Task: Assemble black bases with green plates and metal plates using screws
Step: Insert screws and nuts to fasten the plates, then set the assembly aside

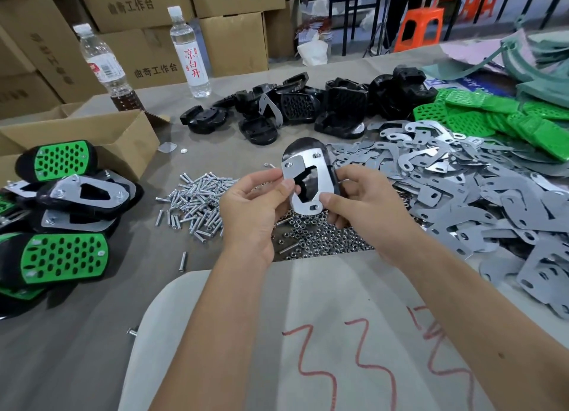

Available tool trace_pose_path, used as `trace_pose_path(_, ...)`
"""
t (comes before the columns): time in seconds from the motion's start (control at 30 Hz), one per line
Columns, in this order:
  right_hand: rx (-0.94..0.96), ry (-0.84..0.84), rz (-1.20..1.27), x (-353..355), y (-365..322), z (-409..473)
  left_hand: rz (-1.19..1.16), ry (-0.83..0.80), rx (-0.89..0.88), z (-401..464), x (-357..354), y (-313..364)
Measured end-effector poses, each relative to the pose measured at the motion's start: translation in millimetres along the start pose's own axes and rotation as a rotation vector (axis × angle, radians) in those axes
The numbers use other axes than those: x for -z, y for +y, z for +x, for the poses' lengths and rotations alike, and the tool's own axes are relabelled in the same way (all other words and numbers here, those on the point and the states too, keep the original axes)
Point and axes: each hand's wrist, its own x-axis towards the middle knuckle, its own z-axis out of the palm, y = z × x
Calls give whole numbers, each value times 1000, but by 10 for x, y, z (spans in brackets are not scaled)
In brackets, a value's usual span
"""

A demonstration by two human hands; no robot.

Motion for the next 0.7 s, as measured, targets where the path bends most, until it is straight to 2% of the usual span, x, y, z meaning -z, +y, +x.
trace_pose_path(0.23, 21, -41, -21, -10, -15, -25, 124, 90, -41, 29, 23, -42)
trace_pose_path(0.43, 24, -92, 52, 8, -53, -40, 401, 153, -127, 75, 86, -82)
trace_pose_path(0.6, 9, -165, 169, 45, -72, -51, 345, 91, -52, 64, 67, -40)
trace_pose_path(0.7, 34, -203, 213, 74, -83, -51, 229, -66, 17, 26, 38, 19)
